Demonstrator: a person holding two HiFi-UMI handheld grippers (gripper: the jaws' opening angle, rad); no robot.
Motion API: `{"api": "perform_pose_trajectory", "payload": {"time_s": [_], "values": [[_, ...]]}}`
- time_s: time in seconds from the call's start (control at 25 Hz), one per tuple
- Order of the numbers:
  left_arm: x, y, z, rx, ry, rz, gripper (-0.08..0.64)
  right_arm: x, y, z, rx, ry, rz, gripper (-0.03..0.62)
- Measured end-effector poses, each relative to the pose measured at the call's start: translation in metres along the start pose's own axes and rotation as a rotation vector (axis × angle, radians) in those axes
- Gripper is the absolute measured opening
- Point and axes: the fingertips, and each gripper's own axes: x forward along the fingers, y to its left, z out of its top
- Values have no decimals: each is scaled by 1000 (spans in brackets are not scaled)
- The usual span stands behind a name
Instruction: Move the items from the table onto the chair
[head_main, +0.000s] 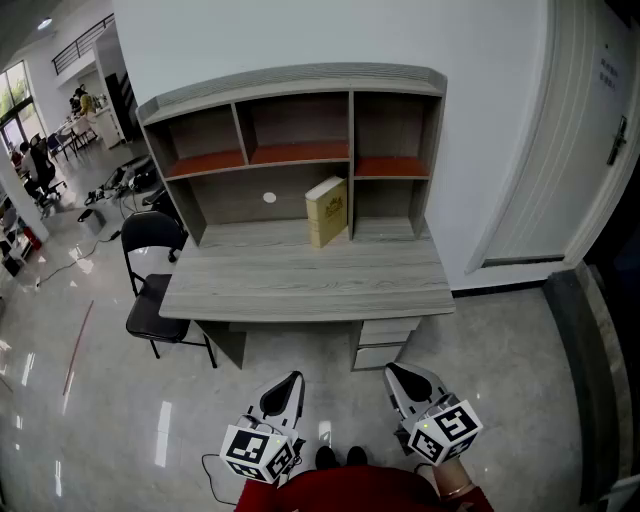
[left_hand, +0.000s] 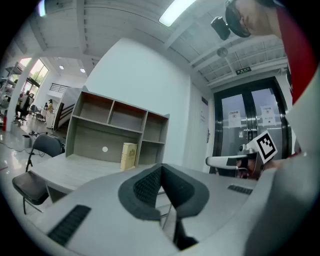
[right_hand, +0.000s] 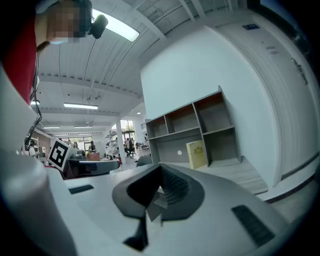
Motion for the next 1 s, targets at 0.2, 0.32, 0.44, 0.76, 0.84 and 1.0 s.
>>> {"api": "perform_pose_trajectory", "payload": {"time_s": [0.2,0.32,0.44,0.76,0.84,1.0], "values": [[2,-3,-3,-5,14,-3,8,1,0,-1,8,2,5,11],[5,-7,-4,0,23,-16,8,0,-3,0,7,1,6,11],[11,-11,-5,1,28,-21,8,-2,-9,0,11,2,3,11],[22,-10,-9,-29,38,5,8,-2,-26,-14,65,44,10,12],[26,-3,-9,-19,46,36,8,1,-29,-17,84,55,23,12],[43,19,-1,7,50,72,8,16,-38,-18,61,76,39,12]]}}
